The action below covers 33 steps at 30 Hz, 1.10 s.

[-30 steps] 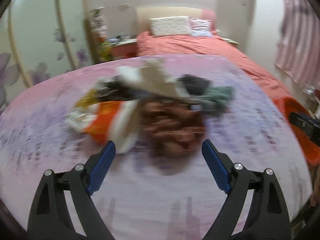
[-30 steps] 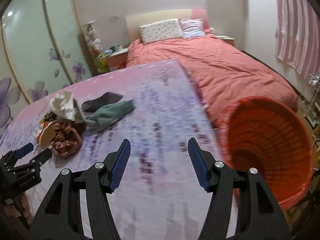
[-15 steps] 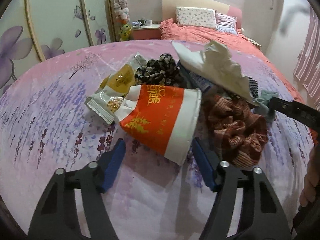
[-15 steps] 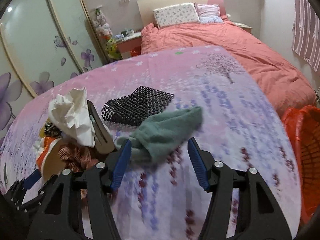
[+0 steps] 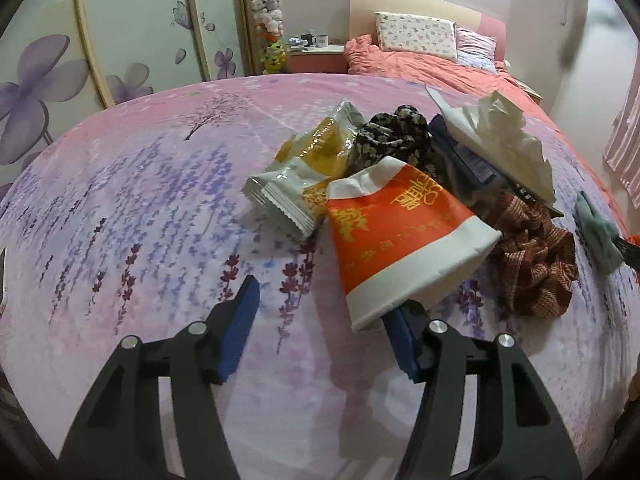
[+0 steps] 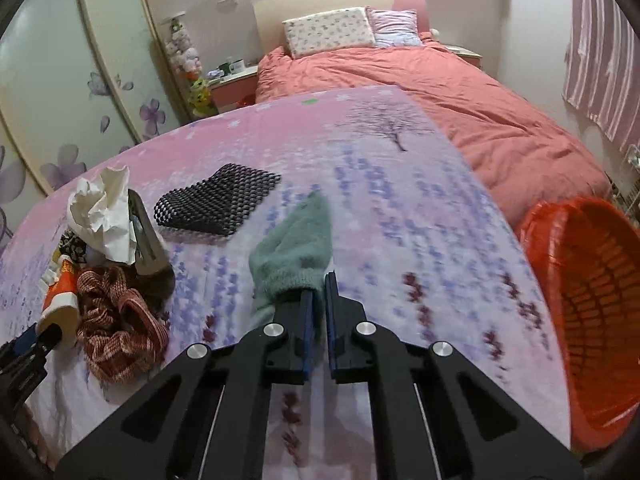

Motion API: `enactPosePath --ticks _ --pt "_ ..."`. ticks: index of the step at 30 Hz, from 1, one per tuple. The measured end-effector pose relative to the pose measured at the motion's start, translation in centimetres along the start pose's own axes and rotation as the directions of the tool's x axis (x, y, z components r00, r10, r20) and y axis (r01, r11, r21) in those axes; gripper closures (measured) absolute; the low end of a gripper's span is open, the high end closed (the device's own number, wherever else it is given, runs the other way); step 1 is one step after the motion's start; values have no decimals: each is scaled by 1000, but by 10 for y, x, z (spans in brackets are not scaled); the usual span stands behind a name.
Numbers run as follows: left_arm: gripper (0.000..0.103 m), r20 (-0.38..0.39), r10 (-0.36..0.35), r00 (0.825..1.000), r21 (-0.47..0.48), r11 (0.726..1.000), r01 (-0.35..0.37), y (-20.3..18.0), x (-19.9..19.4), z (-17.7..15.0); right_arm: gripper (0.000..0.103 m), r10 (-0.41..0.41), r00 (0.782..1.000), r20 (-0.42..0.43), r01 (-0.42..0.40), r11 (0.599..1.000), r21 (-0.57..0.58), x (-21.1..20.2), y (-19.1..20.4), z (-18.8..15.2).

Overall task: Collect trash
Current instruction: 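Grasp the green towel with the right tool while the left tool grasps the paper cup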

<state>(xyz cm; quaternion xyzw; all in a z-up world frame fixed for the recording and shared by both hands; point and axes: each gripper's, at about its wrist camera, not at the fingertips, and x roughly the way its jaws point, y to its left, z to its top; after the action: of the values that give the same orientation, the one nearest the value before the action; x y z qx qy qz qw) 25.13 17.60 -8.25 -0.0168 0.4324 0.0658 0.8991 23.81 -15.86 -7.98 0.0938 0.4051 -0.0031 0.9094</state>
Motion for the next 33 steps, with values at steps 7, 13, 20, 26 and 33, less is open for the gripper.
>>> enactPosePath --ticks 7,13,20,26,33 --pt "43 12 -21 1000 21 1000 20 -11 -2 -1 32 47 999 27 -46 999 -17 -10 3 -3" --pt "47 24 -29 999 22 999 28 -15 -4 -2 33 52 999 14 -52 999 -7 1 9 3" --pt "58 13 -49 999 9 999 48 -14 5 2 52 -17 999 -31 15 999 -41 23 20 2" --pt "59 -2 -58 998 11 998 58 -15 10 4 57 -68 997 -31 66 995 -73 25 28 3" --pt "59 -3 -68 998 6 998 68 -14 13 5 57 -78 996 -31 76 994 -76 24 31 0"
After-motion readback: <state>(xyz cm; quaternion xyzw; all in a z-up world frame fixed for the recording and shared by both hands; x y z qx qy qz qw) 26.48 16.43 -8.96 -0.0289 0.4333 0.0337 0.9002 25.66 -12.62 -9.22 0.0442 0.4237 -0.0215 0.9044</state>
